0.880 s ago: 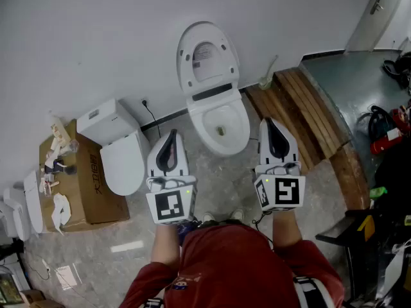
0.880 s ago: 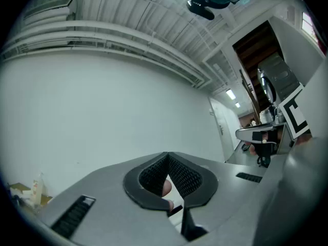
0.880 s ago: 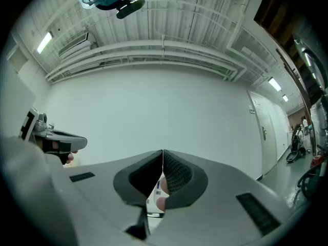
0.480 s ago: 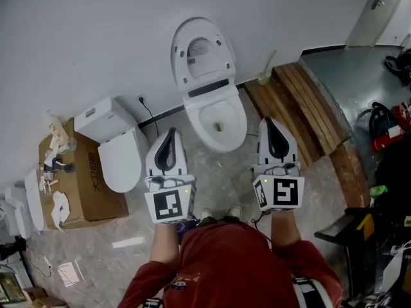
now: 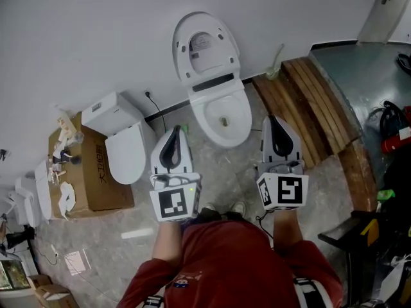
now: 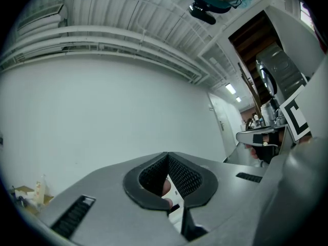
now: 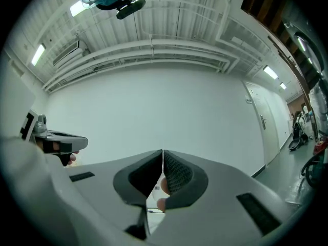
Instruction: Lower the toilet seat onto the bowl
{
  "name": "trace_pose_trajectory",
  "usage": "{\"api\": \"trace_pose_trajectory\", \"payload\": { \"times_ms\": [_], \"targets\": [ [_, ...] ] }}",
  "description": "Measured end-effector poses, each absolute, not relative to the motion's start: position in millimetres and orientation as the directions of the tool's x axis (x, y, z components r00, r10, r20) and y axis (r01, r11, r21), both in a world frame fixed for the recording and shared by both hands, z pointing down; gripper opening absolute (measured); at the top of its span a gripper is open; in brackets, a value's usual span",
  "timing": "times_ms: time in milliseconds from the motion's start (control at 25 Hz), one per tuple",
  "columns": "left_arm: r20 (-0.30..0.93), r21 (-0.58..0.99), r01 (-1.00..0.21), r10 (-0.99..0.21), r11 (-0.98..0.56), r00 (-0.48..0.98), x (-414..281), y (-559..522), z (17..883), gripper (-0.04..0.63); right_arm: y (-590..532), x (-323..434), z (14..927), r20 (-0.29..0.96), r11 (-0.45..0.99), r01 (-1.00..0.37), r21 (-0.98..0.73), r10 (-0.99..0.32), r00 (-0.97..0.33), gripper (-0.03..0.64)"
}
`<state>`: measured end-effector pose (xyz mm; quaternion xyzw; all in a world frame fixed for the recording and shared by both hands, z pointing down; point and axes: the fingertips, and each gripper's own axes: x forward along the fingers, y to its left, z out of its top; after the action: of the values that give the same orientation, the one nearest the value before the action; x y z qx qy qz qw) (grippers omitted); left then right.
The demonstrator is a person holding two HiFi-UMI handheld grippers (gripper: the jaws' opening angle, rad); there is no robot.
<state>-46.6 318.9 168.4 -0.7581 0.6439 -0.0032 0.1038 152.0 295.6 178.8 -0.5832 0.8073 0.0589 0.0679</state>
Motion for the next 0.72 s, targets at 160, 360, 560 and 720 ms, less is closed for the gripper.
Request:
{"api": "trace_pose_trajectory", "payload": {
  "times_ms": [160,360,560,720],
  "targets": [
    [-0.117,-0.166,-0.976,-0.980,-0.140,0.161,-35.7,321.0,173.3,0.011,294.1,161.0,187.4,-0.169,0.328,-0.945,-0.003,-0.931,-0.322,0.017],
    [-0.116,-0.165,-0.977,-0.981,-0.138,0.158,-25.4,319.6,175.4,0.011,293.4,170.1,187.8,-0.169,0.330,-0.944,0.001,-0.930,-0.326,0.017],
    [-0.127,-0.177,-0.976,-0.981,-0.127,0.150,-22.1,318.3,175.1,0.011,289.5,172.5,187.8,-0.172,0.334,-0.943,0.008,-0.928,-0.330,0.017],
    [-0.134,-0.161,-0.978,-0.979,-0.134,0.156,-21.9,314.4,175.5,0.011,289.2,173.1,185.8,-0.176,0.318,-0.948,0.027,-0.932,-0.318,0.017]
  ]
}}
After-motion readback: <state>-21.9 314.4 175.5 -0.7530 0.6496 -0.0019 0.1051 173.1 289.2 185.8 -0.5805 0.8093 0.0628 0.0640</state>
